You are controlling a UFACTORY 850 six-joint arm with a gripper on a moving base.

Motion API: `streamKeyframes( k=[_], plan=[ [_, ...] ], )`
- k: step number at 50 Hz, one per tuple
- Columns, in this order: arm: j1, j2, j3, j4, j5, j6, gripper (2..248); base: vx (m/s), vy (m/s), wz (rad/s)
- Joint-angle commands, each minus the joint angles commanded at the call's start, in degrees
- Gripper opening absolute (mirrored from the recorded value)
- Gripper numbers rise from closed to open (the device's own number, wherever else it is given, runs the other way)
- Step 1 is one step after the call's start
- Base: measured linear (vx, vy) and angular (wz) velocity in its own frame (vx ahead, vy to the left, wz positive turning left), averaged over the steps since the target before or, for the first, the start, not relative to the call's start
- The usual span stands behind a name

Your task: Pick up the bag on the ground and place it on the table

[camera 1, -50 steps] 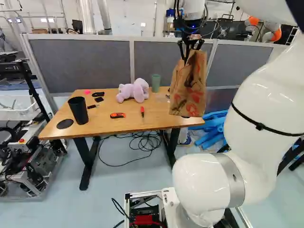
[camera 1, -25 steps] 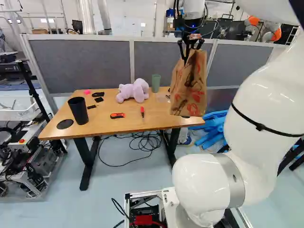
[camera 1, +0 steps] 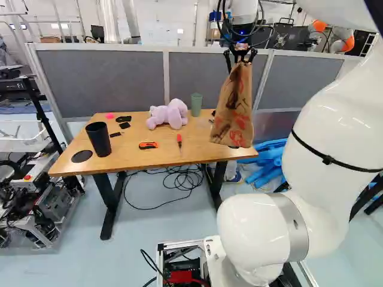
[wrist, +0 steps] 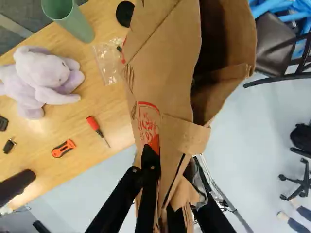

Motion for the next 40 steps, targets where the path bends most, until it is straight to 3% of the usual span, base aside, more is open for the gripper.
streamKeyframes(
  k=[40],
  plan=[
    [0.0,0.0,0.0,1.8,-2.4,24.1,21,0.0,0.0,0.0]
  ],
)
